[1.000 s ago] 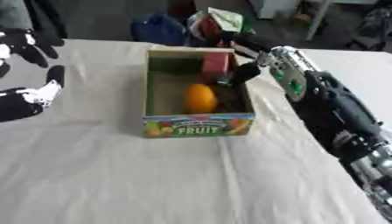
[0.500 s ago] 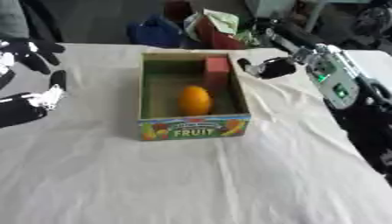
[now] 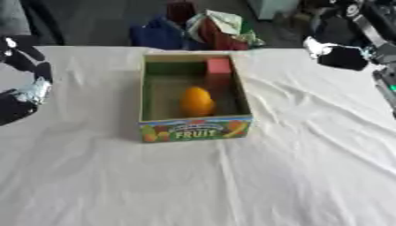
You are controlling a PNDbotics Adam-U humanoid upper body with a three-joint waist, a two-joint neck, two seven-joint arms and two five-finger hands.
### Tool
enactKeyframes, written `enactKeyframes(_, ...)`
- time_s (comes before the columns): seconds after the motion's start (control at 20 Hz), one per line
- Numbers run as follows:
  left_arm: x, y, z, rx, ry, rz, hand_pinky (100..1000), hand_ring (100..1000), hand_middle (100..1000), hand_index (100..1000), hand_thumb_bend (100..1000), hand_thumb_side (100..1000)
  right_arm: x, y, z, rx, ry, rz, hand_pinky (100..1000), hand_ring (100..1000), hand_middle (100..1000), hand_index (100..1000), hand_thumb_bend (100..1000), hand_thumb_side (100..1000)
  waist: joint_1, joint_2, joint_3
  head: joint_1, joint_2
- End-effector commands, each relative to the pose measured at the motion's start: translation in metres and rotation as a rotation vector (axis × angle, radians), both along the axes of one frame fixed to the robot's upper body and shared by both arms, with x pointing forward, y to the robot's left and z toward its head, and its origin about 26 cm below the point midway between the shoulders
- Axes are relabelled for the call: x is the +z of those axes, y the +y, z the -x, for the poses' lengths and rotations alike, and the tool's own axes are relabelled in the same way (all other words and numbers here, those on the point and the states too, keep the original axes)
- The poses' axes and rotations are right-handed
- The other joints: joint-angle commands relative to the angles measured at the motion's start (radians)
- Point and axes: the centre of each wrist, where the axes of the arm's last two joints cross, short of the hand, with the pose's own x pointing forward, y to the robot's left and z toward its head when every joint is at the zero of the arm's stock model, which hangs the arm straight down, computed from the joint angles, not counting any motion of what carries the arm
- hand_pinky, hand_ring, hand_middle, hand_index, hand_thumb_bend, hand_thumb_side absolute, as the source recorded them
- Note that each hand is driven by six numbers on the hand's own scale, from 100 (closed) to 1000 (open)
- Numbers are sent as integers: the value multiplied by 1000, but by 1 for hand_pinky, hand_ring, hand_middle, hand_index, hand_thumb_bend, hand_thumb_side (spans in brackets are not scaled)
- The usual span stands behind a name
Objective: Pick up objects on the table and place them in the box.
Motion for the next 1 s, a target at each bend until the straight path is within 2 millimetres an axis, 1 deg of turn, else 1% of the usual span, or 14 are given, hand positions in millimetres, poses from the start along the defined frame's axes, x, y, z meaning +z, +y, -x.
enactKeyframes(0.05,10,8,6,11,-49,36,611,567,600,838,100,567,15,-8,15,-21,-70,-58,764,852,792,883,100,422,6,-15,-4,9,-1)
enactKeyframes(0.2,3,11,9,16,-49,87,606,565,599,840,100,572,6,-10,23,-29,-70,-107,760,850,790,879,100,437,10,-12,-7,20,1)
enactKeyframes(0.3,-1,13,11,24,-46,114,605,564,598,840,100,576,2,-12,27,-35,-72,-132,758,847,787,878,100,444,10,-10,-12,19,4)
enactKeyframes(0.5,-10,17,13,46,-33,171,602,562,597,843,100,597,-9,-15,32,-53,-61,-177,754,844,782,875,100,464,13,-8,-16,27,16)
enactKeyframes(0.6,-14,19,13,54,-25,186,602,563,598,843,100,600,-14,-17,34,-64,-51,-190,752,843,782,875,100,470,14,-7,-18,25,28)
enactKeyframes(0.9,-23,20,18,64,-3,209,603,564,600,845,100,606,-27,-20,35,-85,-25,-223,750,842,780,872,100,482,21,-12,-23,14,79)
enactKeyframes(1.0,-25,20,18,65,2,215,603,564,600,845,100,606,-31,-20,36,-86,-17,-231,749,842,780,872,100,483,22,-14,-22,4,84)
